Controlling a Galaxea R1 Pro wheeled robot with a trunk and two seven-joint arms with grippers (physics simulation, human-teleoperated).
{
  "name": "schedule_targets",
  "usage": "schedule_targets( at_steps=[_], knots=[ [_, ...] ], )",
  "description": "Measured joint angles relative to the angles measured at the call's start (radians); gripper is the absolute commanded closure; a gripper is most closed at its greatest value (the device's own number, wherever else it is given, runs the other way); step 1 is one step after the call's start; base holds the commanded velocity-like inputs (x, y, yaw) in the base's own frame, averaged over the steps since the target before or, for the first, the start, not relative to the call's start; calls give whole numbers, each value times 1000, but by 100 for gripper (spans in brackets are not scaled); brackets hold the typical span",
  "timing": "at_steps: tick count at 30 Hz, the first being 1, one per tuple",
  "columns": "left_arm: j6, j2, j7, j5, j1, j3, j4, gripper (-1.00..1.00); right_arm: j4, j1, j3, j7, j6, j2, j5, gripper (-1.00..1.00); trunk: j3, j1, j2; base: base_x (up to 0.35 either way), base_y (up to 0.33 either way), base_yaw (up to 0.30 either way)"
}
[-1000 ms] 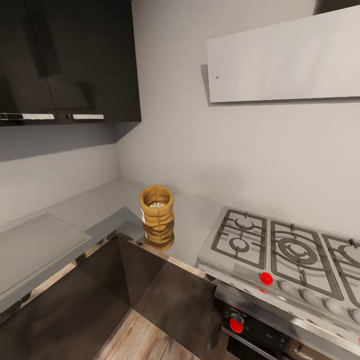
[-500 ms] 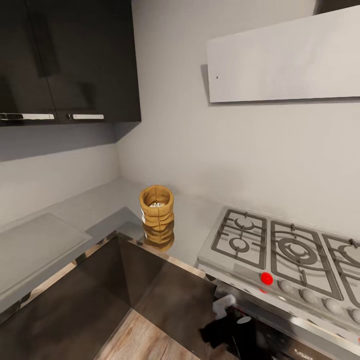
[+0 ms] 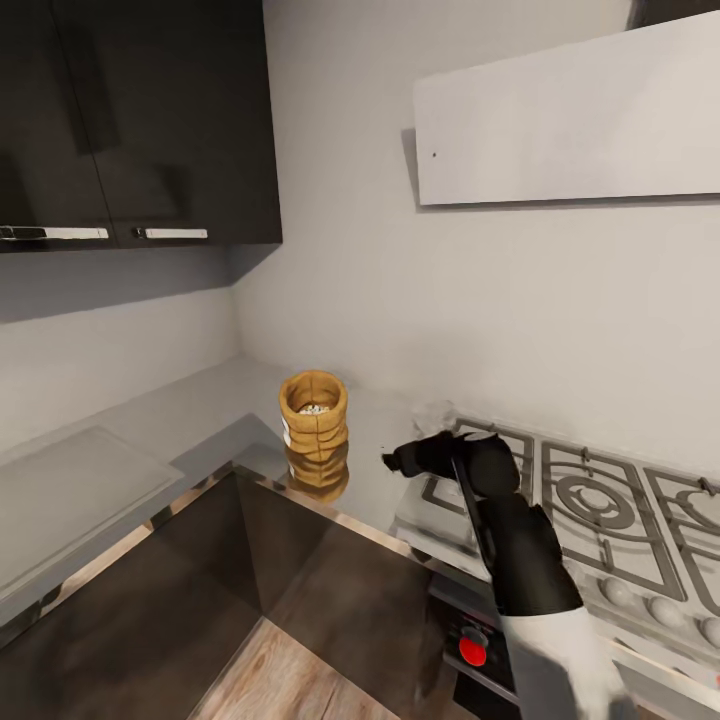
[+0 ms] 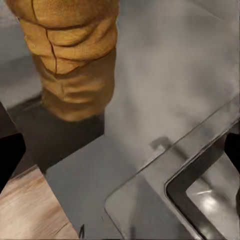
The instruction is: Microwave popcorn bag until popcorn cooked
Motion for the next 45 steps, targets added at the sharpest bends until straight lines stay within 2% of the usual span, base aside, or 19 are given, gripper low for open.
schedule_targets(
  at_steps=[4, 7, 8, 10, 12, 14, 17, 38, 45],
  knots=[
    [0, 0, 0, 0, 0, 0, 0, -100, 6, -118, -3, -43, 0, 0, 1, -100, 0, 0, 0, 0, 0, 0],
    [0, 1, 0, 0, 0, 0, -1, -100, 60, -240, -6, -145, -1, 0, 1, -100, 0, 0, 0, 0, 0, 0],
    [0, 1, 0, 0, 0, 0, -1, -100, 118, -309, -20, -200, -1, 0, 2, -100, 0, 0, 0, 0, 0, 0],
    [0, 1, 0, 0, 0, 0, -1, -100, 224, -401, -81, -278, -1, 0, 1, -100, 0, 0, 0, 0, 0, 0],
    [0, 1, 0, 0, 0, 0, -2, -100, 266, -428, -137, -313, 0, -1, -1, -100, 0, 0, 0, 0, 0, 0],
    [0, 1, 0, 0, 0, 0, -2, -100, 283, -436, -179, -325, 1, -1, -2, -100, 0, 0, 0, 0, 0, 0],
    [0, 1, 0, 0, 0, 0, -2, -100, 299, -440, -200, -330, 1, -1, -3, -100, 0, 0, 0, 0, 0, 0],
    [0, 1, 0, 0, 0, 0, -2, -100, 292, -436, -215, -328, 1, -1, -1, -100, 0, 0, 0, 0, 0, 0],
    [0, 1, 0, 0, 0, 0, -2, -100, 303, -436, -217, -329, 1, -1, 0, -100, 0, 0, 0, 0, 0, 207]
  ],
)
